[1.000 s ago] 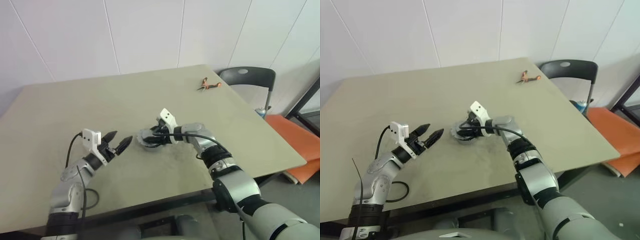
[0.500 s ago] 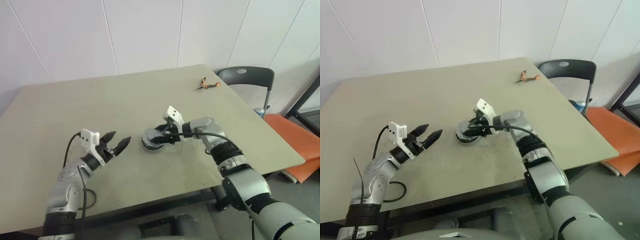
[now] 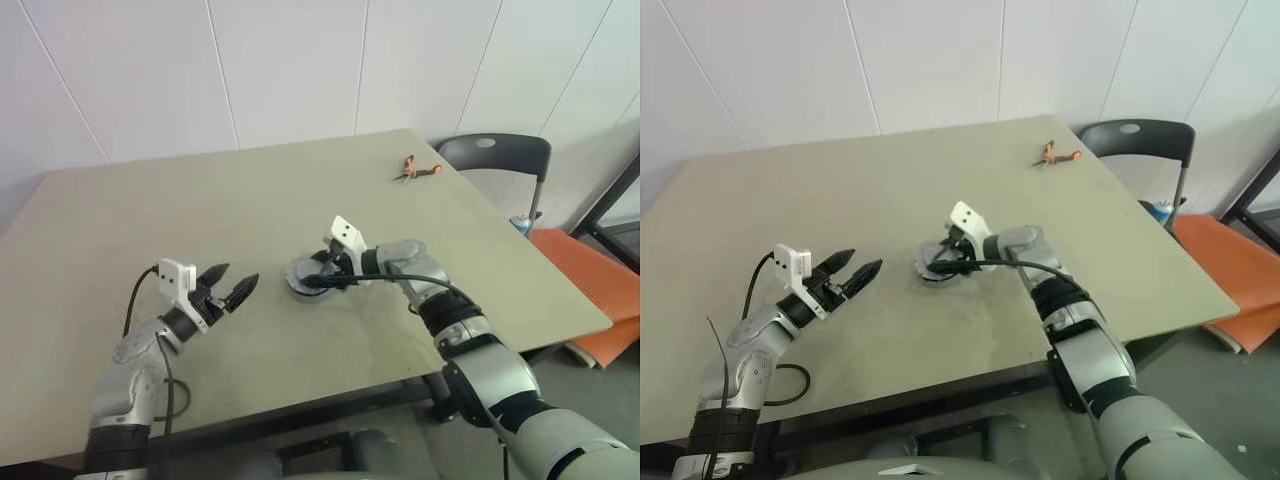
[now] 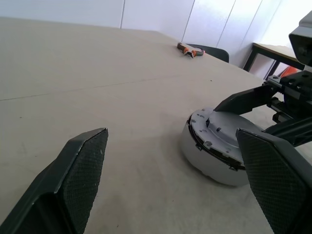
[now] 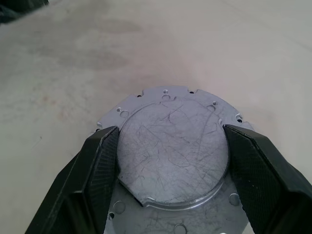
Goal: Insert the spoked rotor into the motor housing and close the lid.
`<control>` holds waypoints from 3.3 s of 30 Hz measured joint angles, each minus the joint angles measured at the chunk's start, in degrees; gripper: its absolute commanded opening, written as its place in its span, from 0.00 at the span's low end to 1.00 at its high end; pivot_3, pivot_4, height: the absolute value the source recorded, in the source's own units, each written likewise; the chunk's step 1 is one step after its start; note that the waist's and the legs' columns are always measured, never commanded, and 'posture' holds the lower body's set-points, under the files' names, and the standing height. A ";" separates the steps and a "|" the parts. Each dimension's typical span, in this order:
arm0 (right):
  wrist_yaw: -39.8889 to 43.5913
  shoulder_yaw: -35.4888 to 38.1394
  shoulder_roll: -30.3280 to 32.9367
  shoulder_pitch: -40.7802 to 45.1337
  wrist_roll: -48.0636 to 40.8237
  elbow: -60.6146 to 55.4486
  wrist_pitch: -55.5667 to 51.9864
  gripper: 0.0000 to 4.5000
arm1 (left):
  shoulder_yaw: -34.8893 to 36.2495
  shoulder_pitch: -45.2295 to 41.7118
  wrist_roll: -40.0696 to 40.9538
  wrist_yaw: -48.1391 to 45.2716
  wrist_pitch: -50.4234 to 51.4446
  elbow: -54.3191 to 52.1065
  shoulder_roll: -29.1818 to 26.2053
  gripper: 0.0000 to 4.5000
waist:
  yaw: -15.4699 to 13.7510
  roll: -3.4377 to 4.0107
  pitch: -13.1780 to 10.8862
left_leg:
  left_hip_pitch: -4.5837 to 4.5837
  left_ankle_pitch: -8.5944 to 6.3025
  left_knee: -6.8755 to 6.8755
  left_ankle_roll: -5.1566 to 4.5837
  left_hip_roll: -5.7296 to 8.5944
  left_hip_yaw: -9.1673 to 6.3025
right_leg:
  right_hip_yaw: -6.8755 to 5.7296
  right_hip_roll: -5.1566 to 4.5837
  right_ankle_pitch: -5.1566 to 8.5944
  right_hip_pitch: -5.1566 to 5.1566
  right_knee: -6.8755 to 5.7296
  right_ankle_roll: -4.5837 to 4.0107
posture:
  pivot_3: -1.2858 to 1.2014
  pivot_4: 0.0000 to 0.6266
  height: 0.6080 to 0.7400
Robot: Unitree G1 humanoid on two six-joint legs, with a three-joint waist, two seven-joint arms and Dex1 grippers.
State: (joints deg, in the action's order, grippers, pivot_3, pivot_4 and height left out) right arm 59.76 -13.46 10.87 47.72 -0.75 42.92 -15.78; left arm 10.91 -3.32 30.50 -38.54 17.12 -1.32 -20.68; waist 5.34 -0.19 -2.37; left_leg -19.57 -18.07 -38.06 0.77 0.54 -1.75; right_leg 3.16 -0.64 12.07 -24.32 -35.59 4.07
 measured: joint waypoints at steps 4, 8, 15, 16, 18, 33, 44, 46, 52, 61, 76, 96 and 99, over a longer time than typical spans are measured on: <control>-0.03 -0.35 0.43 -0.13 0.15 -0.07 0.35 0.67 | 0.00 -0.04 0.01 0.01 0.04 0.00 0.00 1.00 | 0.05 0.00 0.00 | 0.02 0.00 0.00 0.00 0.00 0.00 | 0.00 0.02 0.00 0.00 -0.03 0.00 | 0.52 0.00 1.00; -1.17 -0.37 0.49 -0.12 0.42 0.05 0.92 0.67 | -0.01 -0.05 0.01 0.04 0.07 0.00 0.03 1.00 | 0.02 0.00 0.00 | 0.03 0.00 -0.01 0.00 0.00 0.00 | 0.00 0.02 0.00 0.00 -0.05 0.00 | 0.52 0.00 1.00; -3.43 -0.14 0.15 -0.12 0.35 0.39 1.04 0.67 | -0.06 -0.04 0.01 0.03 0.07 0.00 0.34 1.00 | -0.04 0.00 0.00 | 0.02 0.00 -0.03 0.00 0.01 0.01 | 0.01 0.01 0.00 0.00 -0.05 0.00 | 0.52 0.00 1.00; -3.53 -0.12 0.14 -0.11 0.35 0.43 1.10 0.67 | -0.06 -0.04 0.01 0.03 0.07 0.00 0.39 1.00 | -0.03 0.00 0.00 | 0.02 0.00 -0.03 0.00 0.01 0.01 | 0.01 0.01 0.00 0.00 -0.05 0.00 | 0.52 0.00 1.00; -3.70 -0.12 0.12 -0.11 0.34 0.54 1.18 0.67 | -0.06 -0.04 0.01 0.02 0.07 0.00 0.42 1.00 | -0.03 0.00 0.00 | 0.02 0.00 -0.04 0.00 0.01 0.01 | 0.01 0.01 0.00 0.00 -0.06 0.00 | 0.52 0.00 1.00; -6.64 0.49 -1.29 -0.08 -0.21 1.73 0.72 0.67 | -0.06 -0.04 0.01 -0.01 0.08 0.00 0.41 1.00 | 0.01 -0.01 0.00 | 0.12 0.01 -0.18 0.00 0.01 0.04 | 0.05 0.04 0.01 0.01 -0.36 0.00 | 0.52 0.00 1.00; -7.45 0.53 -1.32 -0.08 -0.14 2.17 1.22 0.67 | 0.02 -0.04 0.11 -0.02 0.08 0.01 0.41 1.00 | 0.00 -0.01 0.01 | 0.14 0.03 -0.20 0.01 0.02 0.04 | 0.05 0.06 0.02 0.03 -0.39 0.00 | 0.52 0.00 1.00; -7.75 0.53 -1.32 -0.08 -0.12 2.22 1.26 0.67 | 0.02 -0.04 0.11 -0.02 0.08 0.00 0.41 1.00 | -0.01 -0.01 0.01 | 0.15 0.03 -0.20 0.02 0.02 0.04 | 0.05 0.06 0.02 0.04 -0.40 0.00 | 0.52 0.00 1.00; -8.79 0.32 -1.35 -0.59 0.00 2.04 1.90 0.67 | 0.02 -0.05 0.12 -0.02 0.08 0.06 0.41 1.00 | -0.03 -0.02 0.02 | 0.21 0.04 -0.21 0.02 0.03 0.04 | 0.05 0.06 0.02 0.14 -0.39 0.01 | 0.52 0.00 1.00; -13.48 0.74 -2.63 -1.93 -0.17 1.22 -0.15 0.67 | 0.01 -0.22 0.12 -0.16 0.07 0.38 0.41 1.00 | 0.00 -0.03 0.01 | 1.21 0.04 -0.18 0.02 -0.01 0.01 | 0.02 0.07 0.33 1.12 -0.26 0.02 | 0.52 0.00 1.00; -13.15 2.98 -2.96 -1.89 -2.76 -0.03 -5.25 0.67 | 0.00 -0.43 0.05 -1.06 -0.11 1.70 0.41 1.00 | 0.09 -0.05 0.02 | 1.12 0.04 -0.07 0.02 -0.04 0.01 | 0.02 0.06 0.33 1.18 0.12 0.02 | 0.52 0.00 1.00; -15.79 1.76 -3.95 -1.89 -1.95 0.06 -5.16 0.67 | -0.01 -0.42 -0.06 -1.19 -0.14 1.90 0.41 1.00 | 0.22 -0.08 0.04 | 1.22 0.03 0.01 0.02 -0.08 0.00 | 0.02 0.06 0.34 1.25 0.21 0.01 | 0.52 0.00 1.00; -16.47 2.06 -4.61 -1.90 -1.96 0.03 -5.68 0.67 | -0.02 -0.42 -0.06 -1.02 -0.13 1.90 0.42 1.00 | 0.27 -0.08 0.04 | 1.23 0.03 0.01 0.03 -0.10 -0.01 | 0.02 0.07 0.34 1.25 0.20 0.01 | 0.52 0.00 1.00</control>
State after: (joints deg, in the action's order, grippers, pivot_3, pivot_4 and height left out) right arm 43.28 -11.40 6.26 45.82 -2.72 42.95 -21.46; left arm 10.89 -3.74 30.44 -39.57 16.99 0.58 -20.26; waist 5.61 -0.27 -2.32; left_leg -18.34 -18.04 -38.05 0.79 0.44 -1.76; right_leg 3.18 -0.57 12.41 -23.07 -35.39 4.08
